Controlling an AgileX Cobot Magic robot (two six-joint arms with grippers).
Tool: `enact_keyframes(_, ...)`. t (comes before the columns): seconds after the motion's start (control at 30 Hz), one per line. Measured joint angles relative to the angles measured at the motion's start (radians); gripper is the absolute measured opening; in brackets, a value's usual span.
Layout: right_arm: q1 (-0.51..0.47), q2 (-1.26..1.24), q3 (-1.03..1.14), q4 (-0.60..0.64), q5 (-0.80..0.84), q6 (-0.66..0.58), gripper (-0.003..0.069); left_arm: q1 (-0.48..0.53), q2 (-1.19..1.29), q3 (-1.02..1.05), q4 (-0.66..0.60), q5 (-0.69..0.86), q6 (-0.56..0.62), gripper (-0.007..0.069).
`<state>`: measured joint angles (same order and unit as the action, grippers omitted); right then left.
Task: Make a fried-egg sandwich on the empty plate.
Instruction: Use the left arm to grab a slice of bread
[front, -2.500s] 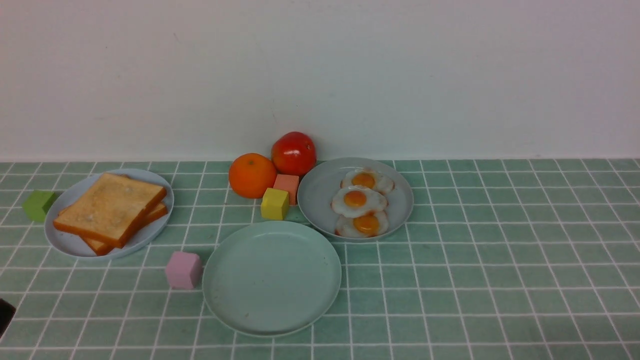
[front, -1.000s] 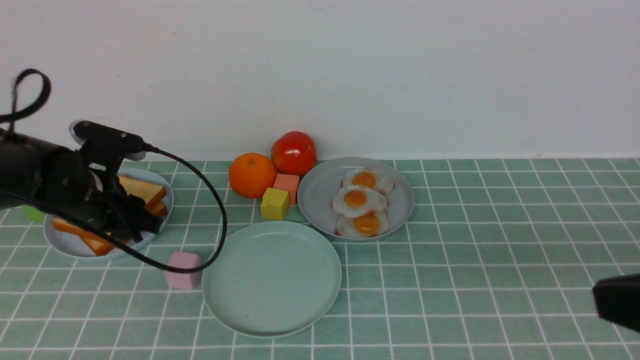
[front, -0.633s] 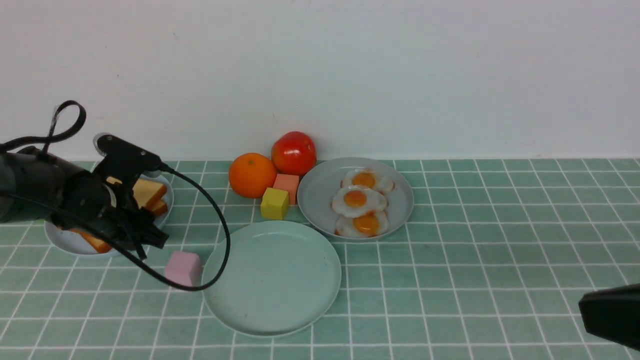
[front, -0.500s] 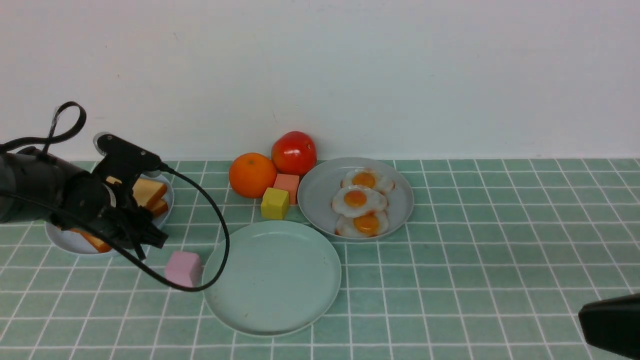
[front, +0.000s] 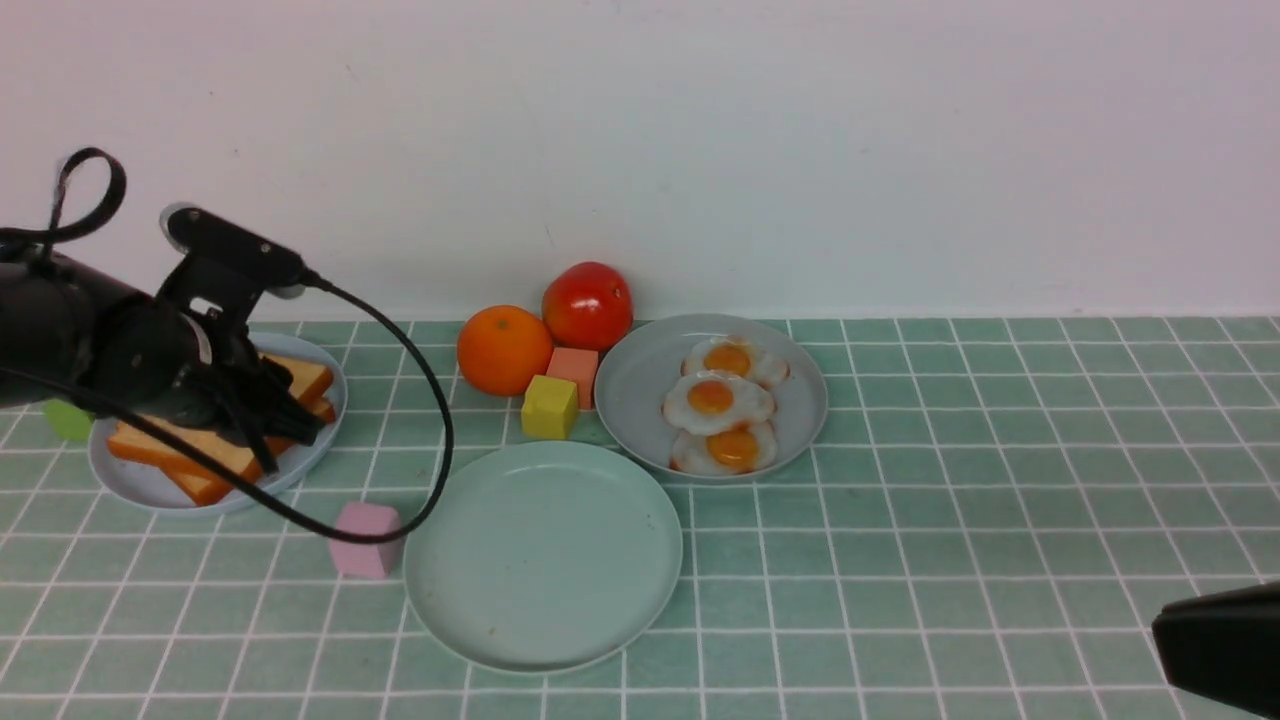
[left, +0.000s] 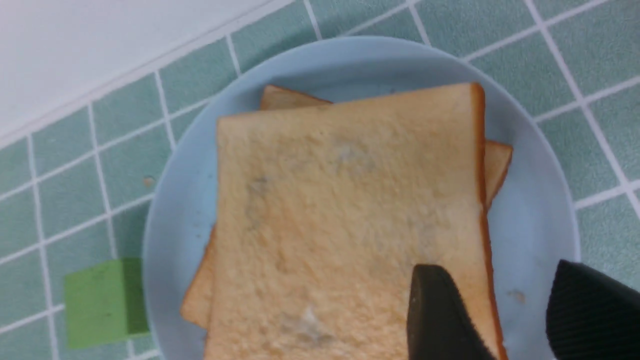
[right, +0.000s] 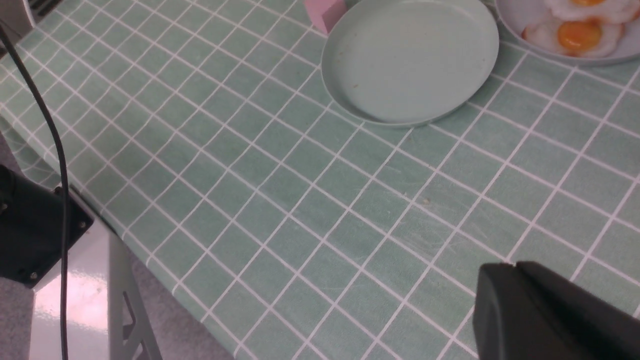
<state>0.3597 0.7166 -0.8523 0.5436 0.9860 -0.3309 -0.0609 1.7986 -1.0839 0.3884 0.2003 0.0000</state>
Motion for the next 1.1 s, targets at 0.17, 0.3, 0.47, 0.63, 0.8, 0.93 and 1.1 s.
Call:
enact_keyframes(0.17,0.000,0.000,0.000,0.000,0.001,-0.003,0.0042,0.000,0.051,-0.001,0.018,-0.002,0.000,0.0391)
enact_keyframes(0.3,0.000,0.000,0.000,0.000,0.001,-0.003,0.0046,0.000,0.086,-0.001,0.039,-0.014,0.000,0.0414)
enact_keyframes(0.47,0.000,0.000,0.000,0.000,0.001,-0.003,0.0053,0.000,0.086,-0.014,0.045,-0.034,-0.040,0.0416)
enact_keyframes(0.63,0.000,0.000,0.000,0.000,0.001,-0.003,0.0059,0.000,0.086,-0.046,0.050,-0.004,-0.074,0.0416)
enact_keyframes(0.8,0.000,0.000,0.000,0.000,-0.004,-0.003,0.0066,0.000,0.086,-0.049,0.089,0.016,-0.080,0.0416)
enact_keyframes(0.93,0.000,0.000,0.000,0.000,-0.007,-0.003,0.0067,0.000,0.088,-0.052,0.110,0.016,-0.081,0.0416)
enact_keyframes(1.1,0.000,0.000,0.003,0.000,-0.009,-0.004,0.0069,0.010,0.121,-0.053,0.116,0.012,-0.099,0.0416)
